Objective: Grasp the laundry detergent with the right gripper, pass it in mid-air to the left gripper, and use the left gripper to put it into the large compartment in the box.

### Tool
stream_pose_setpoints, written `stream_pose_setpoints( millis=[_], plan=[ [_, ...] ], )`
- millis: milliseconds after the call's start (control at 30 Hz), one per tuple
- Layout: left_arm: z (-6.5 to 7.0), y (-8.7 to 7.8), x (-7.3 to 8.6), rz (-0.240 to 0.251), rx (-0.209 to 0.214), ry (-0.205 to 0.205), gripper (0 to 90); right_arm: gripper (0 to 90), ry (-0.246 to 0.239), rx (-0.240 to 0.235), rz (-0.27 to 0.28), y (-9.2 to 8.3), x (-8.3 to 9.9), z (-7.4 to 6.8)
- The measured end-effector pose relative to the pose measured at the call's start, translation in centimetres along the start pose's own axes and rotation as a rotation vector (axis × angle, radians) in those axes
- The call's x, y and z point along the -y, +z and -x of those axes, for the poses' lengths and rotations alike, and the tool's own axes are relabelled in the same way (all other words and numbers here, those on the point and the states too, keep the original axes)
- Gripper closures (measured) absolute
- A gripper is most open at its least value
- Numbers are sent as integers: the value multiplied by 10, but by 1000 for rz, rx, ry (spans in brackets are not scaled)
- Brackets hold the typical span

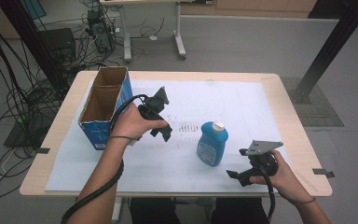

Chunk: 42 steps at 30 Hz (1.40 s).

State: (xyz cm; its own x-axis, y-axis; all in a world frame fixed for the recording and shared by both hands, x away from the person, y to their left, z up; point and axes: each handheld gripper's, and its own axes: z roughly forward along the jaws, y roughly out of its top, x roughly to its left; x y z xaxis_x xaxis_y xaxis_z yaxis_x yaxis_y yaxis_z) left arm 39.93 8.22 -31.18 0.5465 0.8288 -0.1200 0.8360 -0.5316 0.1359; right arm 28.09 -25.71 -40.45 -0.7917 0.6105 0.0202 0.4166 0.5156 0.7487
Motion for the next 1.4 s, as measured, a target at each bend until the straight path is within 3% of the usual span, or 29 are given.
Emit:
stream_pose_setpoints(
  millis=[1033, 1400],
  plan=[
    [1, 0, 3, -3, 0, -2, 101, 41, 58, -2, 100, 6, 7, -3],
    [3, 0, 2, -1, 0, -2, 101, 35, 64, 0, 162, 9, 13, -3]
  ],
)
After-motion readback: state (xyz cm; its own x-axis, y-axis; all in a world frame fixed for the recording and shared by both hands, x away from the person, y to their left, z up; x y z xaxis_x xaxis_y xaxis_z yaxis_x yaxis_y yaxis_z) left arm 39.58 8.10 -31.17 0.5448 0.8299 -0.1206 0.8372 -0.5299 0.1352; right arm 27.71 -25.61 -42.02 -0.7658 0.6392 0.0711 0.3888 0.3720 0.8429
